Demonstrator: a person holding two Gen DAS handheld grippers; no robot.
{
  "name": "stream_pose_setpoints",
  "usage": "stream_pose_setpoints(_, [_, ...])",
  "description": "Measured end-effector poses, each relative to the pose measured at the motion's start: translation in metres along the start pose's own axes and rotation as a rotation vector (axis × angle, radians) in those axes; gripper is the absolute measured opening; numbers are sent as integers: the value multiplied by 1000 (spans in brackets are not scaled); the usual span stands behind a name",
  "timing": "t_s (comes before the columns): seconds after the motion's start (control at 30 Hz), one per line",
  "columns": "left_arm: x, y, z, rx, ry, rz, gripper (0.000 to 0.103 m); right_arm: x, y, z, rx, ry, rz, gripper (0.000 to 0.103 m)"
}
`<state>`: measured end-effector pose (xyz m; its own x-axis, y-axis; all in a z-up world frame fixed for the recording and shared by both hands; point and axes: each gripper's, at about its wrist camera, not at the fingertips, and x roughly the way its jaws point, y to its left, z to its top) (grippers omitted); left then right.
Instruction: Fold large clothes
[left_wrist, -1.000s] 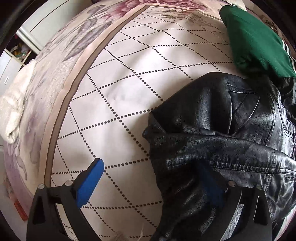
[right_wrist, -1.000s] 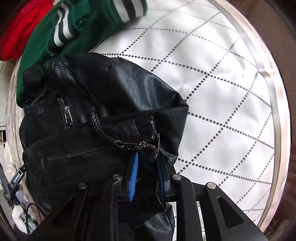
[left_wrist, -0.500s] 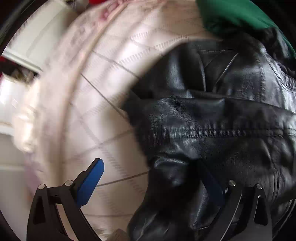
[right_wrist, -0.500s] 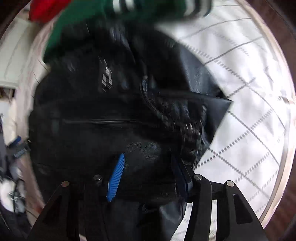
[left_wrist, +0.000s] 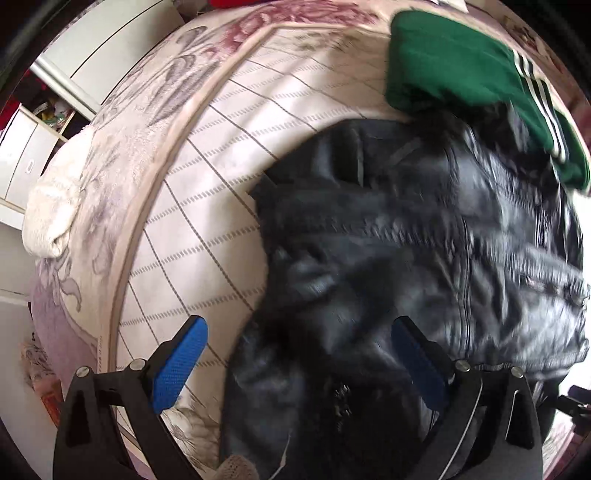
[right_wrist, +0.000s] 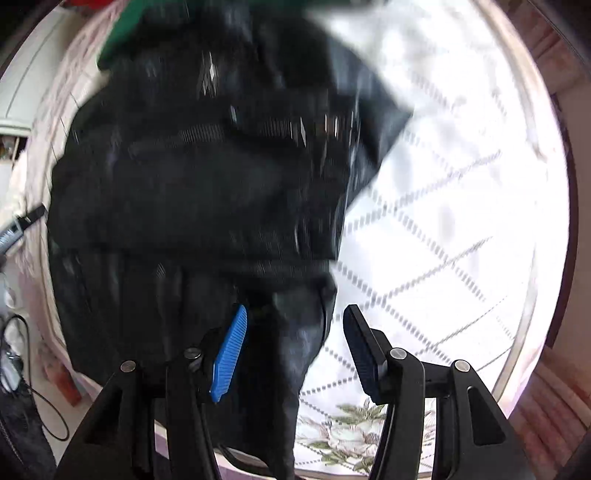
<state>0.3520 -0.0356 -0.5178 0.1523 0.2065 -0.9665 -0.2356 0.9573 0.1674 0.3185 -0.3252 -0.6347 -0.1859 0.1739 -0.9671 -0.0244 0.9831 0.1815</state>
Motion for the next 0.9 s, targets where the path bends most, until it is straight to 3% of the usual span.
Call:
stream_pose_setpoints(0.1, [36, -13, -12, 29, 51, 40, 103, 20, -6, -3, 29, -48, -101, 53])
stream_pose_setpoints(0.17, [57, -9, -15, 7, 74, 0, 103, 24, -17, -5, 105, -69, -91, 52])
stream_pose_setpoints(0.23, [59, -2, -15, -24, 76, -38, 103, 23, -10, -10, 98, -68, -120, 52])
stream_pose_setpoints(0.37, [26, -3, -21, 19, 23, 34, 103, 5, 15, -20, 79, -36, -218, 58])
stream_pose_setpoints(0.5, [-21, -6, -38, 29, -29, 44, 103, -32, 33, -47, 56, -70, -277, 78])
stream_pose_setpoints(0.6, [-57, -18, -58, 67, -60, 76, 103, -58, 38, -76, 44, -118, -288, 79])
stream_pose_setpoints(0.73, [-104, -59, -84, 174, -107, 173, 103, -85, -3, -96, 52, -147, -323, 79])
stream_pose_setpoints(0.8, [-120, -98, -111, 268, -138, 266, 103, -104, -55, -78, 69, -144, -322, 79])
stream_pose_setpoints(0.9, [-129, -151, -148, 365, -143, 342, 103, -113, -110, -87, 83, -132, -338, 79])
